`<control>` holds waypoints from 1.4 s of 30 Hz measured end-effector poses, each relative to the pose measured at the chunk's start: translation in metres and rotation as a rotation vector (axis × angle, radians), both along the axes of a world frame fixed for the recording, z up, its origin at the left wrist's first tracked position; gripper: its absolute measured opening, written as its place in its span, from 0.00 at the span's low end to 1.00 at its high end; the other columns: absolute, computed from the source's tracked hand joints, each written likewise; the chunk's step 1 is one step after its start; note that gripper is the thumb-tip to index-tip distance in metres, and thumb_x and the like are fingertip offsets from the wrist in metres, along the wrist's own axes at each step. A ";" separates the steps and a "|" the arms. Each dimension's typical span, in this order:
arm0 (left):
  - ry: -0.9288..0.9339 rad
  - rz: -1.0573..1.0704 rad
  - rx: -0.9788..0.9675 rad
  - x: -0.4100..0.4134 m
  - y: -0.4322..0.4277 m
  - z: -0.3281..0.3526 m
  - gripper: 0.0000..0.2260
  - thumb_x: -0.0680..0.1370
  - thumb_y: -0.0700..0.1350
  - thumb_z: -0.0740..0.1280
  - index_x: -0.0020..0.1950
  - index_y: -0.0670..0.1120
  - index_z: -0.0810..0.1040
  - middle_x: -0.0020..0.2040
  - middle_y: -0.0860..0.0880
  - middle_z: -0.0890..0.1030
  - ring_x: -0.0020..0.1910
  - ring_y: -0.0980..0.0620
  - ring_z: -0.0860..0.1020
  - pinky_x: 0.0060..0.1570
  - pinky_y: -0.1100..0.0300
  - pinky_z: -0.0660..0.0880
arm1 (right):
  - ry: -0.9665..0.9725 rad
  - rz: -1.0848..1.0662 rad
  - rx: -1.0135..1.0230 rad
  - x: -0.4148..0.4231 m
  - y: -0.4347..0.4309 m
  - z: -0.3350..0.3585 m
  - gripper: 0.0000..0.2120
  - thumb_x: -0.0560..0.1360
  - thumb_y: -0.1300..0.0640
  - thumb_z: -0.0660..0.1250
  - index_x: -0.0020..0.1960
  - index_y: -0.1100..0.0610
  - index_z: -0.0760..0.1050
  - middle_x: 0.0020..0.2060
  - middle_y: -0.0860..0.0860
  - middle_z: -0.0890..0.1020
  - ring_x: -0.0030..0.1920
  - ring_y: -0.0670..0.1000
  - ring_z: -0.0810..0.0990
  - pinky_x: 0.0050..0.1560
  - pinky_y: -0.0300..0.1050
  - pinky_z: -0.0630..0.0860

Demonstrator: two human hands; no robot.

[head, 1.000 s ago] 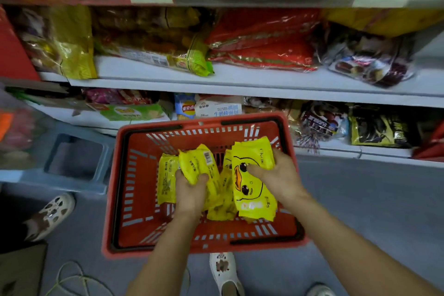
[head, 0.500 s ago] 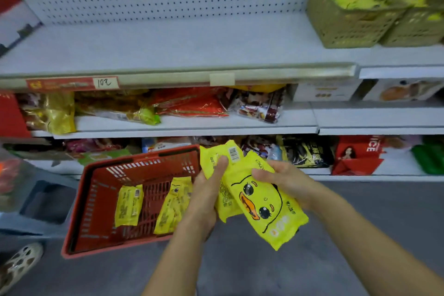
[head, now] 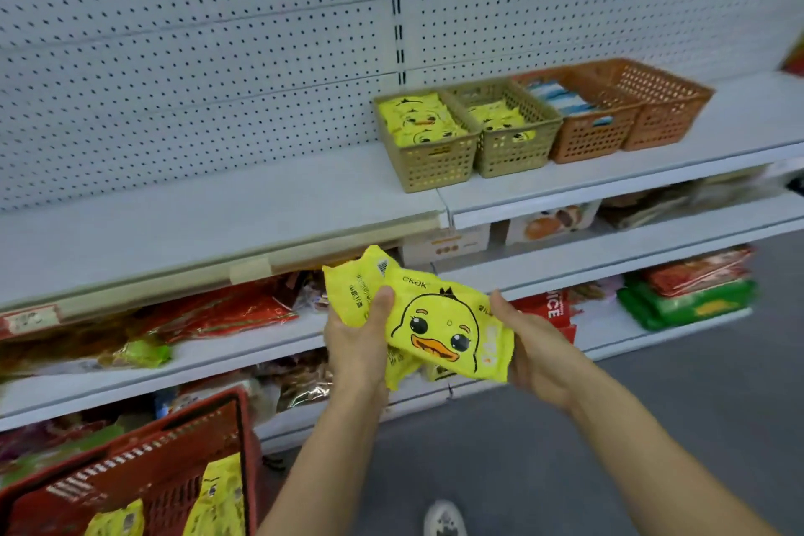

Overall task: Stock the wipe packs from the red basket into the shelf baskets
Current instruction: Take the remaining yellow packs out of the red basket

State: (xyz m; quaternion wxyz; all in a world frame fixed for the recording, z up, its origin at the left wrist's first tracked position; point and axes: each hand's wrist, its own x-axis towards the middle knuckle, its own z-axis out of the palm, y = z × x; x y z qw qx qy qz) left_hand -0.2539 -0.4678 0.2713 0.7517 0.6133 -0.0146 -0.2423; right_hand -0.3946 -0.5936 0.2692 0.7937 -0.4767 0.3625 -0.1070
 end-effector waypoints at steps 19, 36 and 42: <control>-0.282 -0.045 -0.120 0.095 -0.270 0.080 0.16 0.76 0.41 0.71 0.63 0.46 0.76 0.51 0.49 0.85 0.44 0.56 0.84 0.38 0.65 0.80 | -0.179 -0.328 -0.226 0.105 -0.259 0.076 0.15 0.71 0.53 0.70 0.56 0.58 0.79 0.48 0.56 0.85 0.46 0.57 0.85 0.40 0.50 0.82; 0.007 0.242 -0.030 0.191 -0.393 0.094 0.13 0.76 0.56 0.69 0.50 0.47 0.79 0.42 0.47 0.85 0.42 0.45 0.85 0.47 0.42 0.81 | 0.136 -0.248 -0.808 0.259 -0.508 0.089 0.09 0.77 0.55 0.66 0.43 0.60 0.78 0.42 0.58 0.83 0.45 0.57 0.81 0.50 0.52 0.77; 0.075 0.336 -0.075 0.199 -0.435 0.097 0.07 0.78 0.52 0.68 0.49 0.50 0.76 0.41 0.51 0.83 0.36 0.53 0.83 0.31 0.57 0.79 | 0.275 -0.005 -0.848 0.312 -0.543 0.059 0.08 0.78 0.59 0.64 0.54 0.62 0.74 0.48 0.54 0.75 0.49 0.52 0.74 0.54 0.48 0.72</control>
